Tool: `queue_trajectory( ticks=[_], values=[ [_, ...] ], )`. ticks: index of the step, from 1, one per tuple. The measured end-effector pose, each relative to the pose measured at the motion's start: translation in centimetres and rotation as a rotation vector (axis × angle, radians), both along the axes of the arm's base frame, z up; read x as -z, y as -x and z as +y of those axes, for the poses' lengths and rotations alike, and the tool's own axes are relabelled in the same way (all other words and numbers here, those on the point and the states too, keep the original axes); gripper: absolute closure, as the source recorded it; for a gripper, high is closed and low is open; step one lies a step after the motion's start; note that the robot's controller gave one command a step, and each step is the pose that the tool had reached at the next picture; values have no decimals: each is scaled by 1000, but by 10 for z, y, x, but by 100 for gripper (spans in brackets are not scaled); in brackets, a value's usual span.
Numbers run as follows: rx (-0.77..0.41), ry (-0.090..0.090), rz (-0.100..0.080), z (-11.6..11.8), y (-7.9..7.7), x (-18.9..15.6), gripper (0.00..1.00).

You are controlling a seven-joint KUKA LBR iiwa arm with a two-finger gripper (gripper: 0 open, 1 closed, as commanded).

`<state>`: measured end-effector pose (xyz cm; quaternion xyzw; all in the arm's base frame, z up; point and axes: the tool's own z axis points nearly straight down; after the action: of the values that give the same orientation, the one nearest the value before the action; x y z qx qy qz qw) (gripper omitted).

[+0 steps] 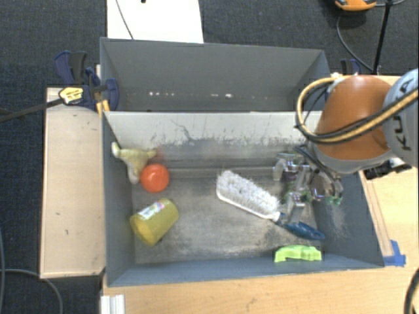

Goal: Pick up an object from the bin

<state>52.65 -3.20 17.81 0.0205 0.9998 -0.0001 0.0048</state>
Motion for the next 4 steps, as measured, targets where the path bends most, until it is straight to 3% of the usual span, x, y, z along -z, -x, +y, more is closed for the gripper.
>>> queue_trajectory(
  ticks=[1,2,3,4],
  values=[
    [29,-4,7,-30,-8,44,0],
    [-72,4,6,-22,-25,89,0],
    [-15,-4,11,5,-10,106,0],
    [11,0,9,17,-4,106,0]
  ],
)
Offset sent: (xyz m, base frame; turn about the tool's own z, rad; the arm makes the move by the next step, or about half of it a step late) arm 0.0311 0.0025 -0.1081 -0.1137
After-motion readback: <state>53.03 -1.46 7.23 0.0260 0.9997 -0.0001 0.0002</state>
